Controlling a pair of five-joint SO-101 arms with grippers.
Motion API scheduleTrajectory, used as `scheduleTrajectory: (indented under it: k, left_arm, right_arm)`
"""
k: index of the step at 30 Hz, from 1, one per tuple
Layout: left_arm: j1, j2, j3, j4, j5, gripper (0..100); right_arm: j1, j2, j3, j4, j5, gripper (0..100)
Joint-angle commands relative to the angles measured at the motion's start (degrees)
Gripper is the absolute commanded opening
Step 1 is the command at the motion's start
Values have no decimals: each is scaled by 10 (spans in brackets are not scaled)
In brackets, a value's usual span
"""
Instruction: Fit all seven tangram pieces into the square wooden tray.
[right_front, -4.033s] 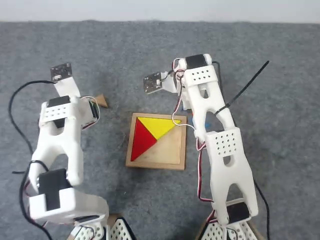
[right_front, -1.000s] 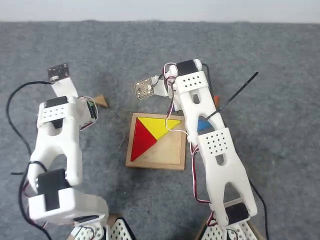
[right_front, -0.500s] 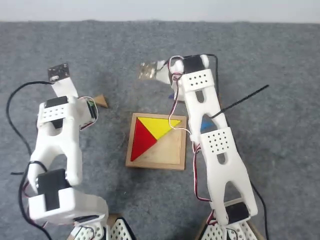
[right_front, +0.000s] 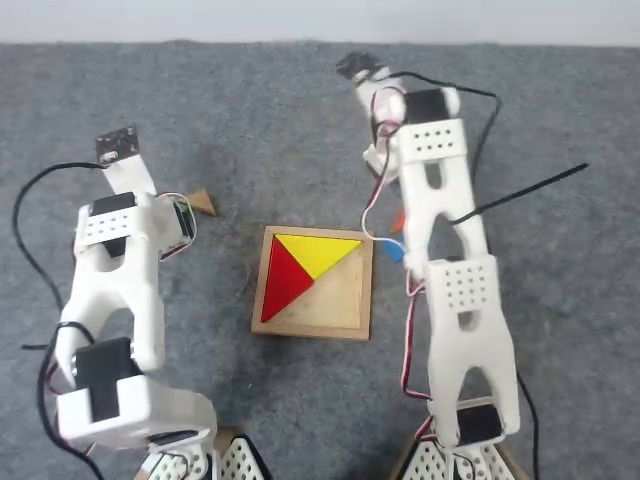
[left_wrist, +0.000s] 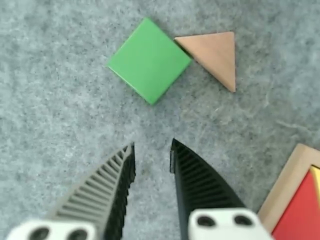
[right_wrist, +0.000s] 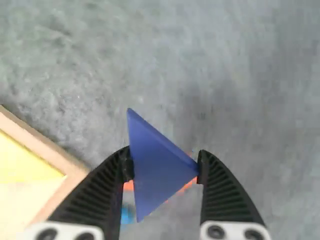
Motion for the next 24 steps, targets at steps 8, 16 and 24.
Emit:
scheduleTrajectory:
  k: [8, 16, 24]
  left_arm:
    - [-4, -38, -9, 2, -6, 111]
    - [-4, -38, -9, 4, -5, 111]
    - [-4, -38, -8, 4, -5, 111]
  right_arm:
    - [-38, -396, 445, 22, -21, 89]
    - [-102, -642, 763, -65, -20, 89]
    - [-202, -858, 1074, -296, -66, 90]
